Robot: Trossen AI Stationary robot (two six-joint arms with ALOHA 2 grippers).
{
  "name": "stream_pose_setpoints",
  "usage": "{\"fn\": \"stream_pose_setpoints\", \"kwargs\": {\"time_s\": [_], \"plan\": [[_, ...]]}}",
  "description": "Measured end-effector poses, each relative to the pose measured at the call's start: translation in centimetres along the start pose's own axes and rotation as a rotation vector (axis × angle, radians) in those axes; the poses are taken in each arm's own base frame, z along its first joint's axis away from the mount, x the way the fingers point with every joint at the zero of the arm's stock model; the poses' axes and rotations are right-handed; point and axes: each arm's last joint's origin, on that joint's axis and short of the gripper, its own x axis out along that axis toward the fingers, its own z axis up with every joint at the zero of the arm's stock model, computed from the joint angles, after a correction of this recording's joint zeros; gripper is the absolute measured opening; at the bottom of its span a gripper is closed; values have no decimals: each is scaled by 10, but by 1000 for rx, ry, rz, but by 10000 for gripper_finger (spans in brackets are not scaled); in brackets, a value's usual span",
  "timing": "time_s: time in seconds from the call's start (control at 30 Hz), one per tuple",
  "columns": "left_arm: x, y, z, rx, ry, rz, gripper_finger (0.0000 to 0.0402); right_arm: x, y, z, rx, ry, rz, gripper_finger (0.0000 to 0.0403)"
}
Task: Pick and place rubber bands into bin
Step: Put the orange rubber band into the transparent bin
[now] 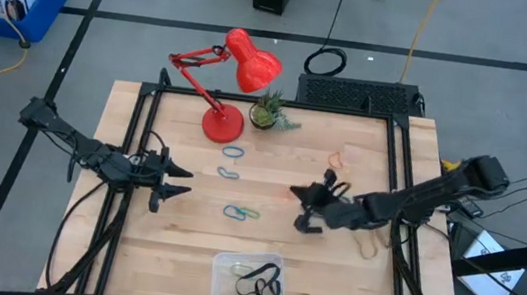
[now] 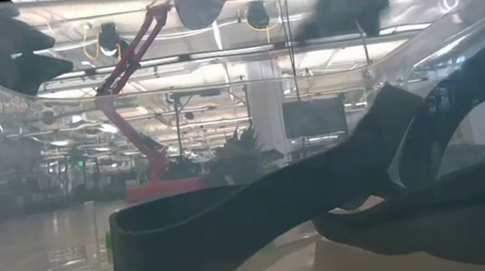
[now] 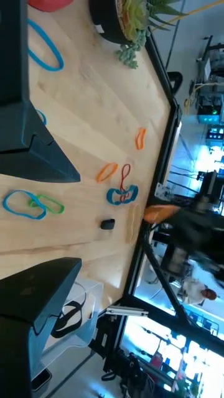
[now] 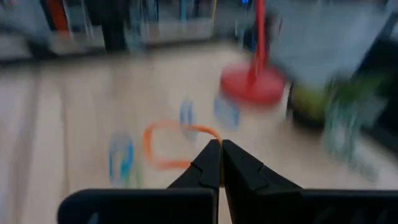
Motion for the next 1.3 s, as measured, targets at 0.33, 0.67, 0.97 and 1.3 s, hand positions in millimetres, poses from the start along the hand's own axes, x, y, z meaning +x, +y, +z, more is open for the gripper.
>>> {"fn": "stream_pose_setpoints", "kwargs": {"time_s": [0.33,0.67,0.97,1.3], "plan": [[0,0,0,-5,0,0,214,-28,3,72,-101,-456,175,0],[0,0,0,-6,0,0,214,-30,39,140,-253,-71,622,0],[0,0,0,1,1,0,214,0,83,104,-203,257,727,0],[0,1,-3,15,28,8,214,36,116,48,-306,414,705,0]]}}
